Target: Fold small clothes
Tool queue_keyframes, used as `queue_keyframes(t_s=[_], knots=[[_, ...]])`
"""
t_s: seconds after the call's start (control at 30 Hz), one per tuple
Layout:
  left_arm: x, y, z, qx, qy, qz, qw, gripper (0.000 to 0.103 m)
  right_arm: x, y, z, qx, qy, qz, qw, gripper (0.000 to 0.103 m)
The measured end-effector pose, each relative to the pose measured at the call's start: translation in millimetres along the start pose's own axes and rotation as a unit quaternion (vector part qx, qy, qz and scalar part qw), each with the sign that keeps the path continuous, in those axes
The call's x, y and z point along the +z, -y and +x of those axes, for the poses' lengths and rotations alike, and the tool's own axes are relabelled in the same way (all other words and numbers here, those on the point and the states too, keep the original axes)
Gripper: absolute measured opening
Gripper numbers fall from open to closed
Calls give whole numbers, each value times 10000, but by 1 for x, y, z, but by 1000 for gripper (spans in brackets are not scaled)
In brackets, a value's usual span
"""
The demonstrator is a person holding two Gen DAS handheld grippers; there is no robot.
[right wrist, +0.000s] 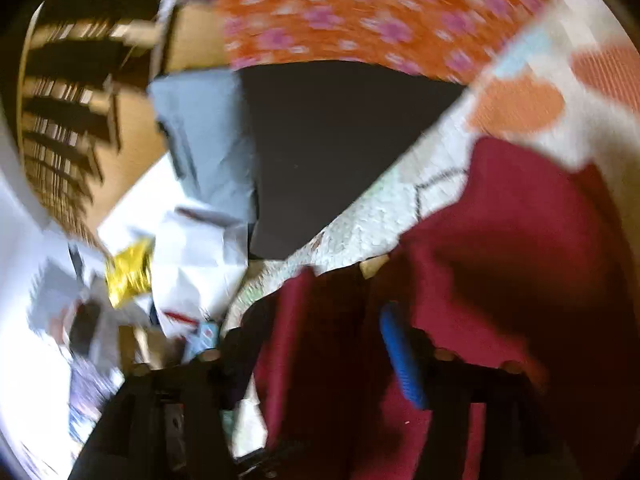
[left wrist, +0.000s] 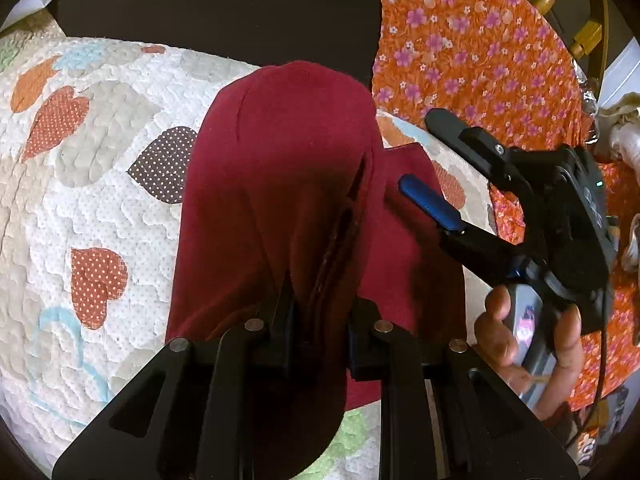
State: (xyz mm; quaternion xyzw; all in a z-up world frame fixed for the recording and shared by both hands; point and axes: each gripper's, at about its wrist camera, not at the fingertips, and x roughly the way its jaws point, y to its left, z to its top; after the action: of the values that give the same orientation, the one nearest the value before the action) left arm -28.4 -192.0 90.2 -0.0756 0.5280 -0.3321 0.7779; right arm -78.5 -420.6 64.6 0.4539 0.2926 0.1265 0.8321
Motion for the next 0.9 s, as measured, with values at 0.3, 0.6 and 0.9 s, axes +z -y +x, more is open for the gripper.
queue_keyframes(t_s=[0.3,0.6,0.9], knots=[[-6,9,-4,204,-2,224,9995,18,-21,-50,57,-361,-1057,-845,9901,68],[4,15,-99,-924,292,709,9928,40,-7,-89,24,-1086,-980,-2385,9601,13],[-11,32,-27,-386,-263,827,9955,56,32,-35,-13,-2438,-633,-2643,9310,12]])
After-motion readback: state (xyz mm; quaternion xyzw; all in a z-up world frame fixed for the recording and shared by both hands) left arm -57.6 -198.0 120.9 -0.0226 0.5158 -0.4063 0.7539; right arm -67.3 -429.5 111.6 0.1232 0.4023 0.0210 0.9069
